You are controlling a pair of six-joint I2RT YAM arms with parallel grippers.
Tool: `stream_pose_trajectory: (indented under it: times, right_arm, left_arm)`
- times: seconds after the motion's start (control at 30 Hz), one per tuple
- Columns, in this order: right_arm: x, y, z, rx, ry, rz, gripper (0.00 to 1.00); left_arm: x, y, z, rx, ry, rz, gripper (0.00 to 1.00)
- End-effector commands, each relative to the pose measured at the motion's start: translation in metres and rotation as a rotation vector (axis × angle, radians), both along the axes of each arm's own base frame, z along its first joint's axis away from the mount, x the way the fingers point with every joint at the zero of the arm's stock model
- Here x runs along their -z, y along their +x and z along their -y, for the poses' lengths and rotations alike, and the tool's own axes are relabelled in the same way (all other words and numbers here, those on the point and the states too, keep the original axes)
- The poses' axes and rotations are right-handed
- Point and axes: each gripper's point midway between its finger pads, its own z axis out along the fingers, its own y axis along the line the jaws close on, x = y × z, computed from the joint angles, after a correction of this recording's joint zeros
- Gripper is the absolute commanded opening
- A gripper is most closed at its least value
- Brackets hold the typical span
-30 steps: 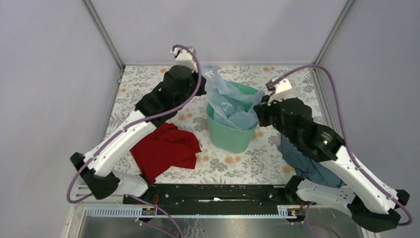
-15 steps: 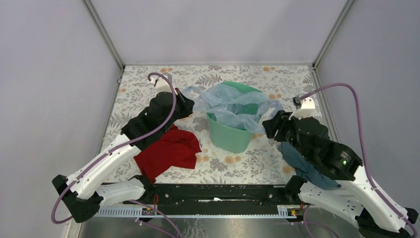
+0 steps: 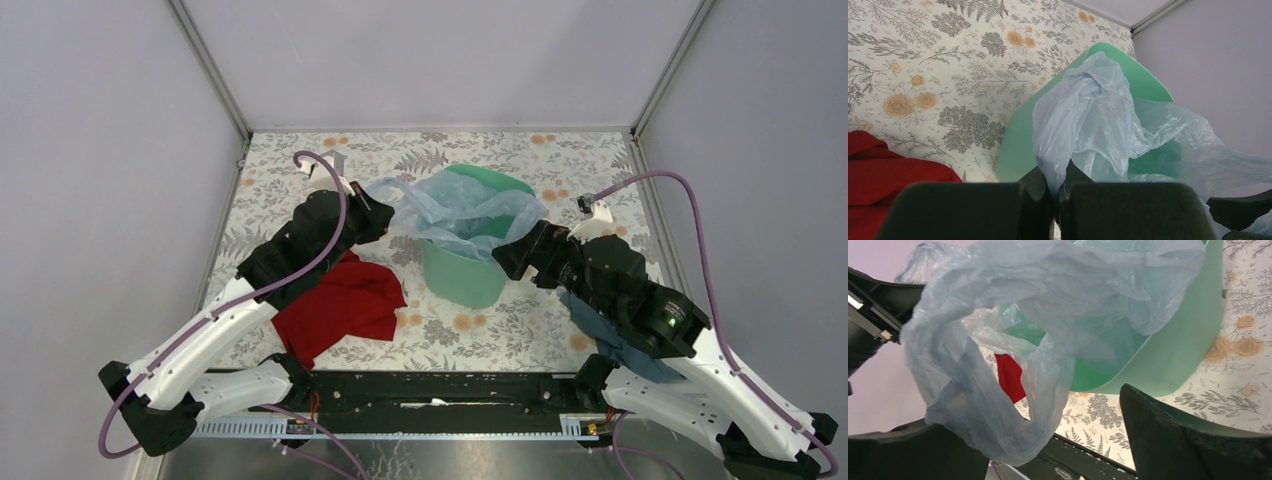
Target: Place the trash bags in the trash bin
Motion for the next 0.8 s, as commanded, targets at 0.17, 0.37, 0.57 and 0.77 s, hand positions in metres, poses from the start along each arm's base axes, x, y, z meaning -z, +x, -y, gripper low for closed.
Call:
stream_pose_trajectory:
  times: [0.17,0.37,0.57,0.77]
  right_arm:
    - [0.0,0.0,-0.003,-0.051,-0.055,0.033,0.29]
    - [0.002,-0.001,0.06,0.081,-0.304,0.102,0.01]
    - [0.031,-0.013,0.056,0.013,-0.302,0.071,0.03]
    - [0.06,-0.018,0.055,0.031,-0.265,-0.002,0.12]
  left_arm:
    - [-0.021,0.005,-0.007,-0.001,0.039,0.07,0.05]
    - [-0.005,0.007,-0.022,0.006,0.13,0.016,0.03]
    - [0.01,-0.01,-0.014,0.109,0.09,-0.013,0.02]
    - [0.038,-0.021,-0.016,0.107,0.058,-0.07,0.04]
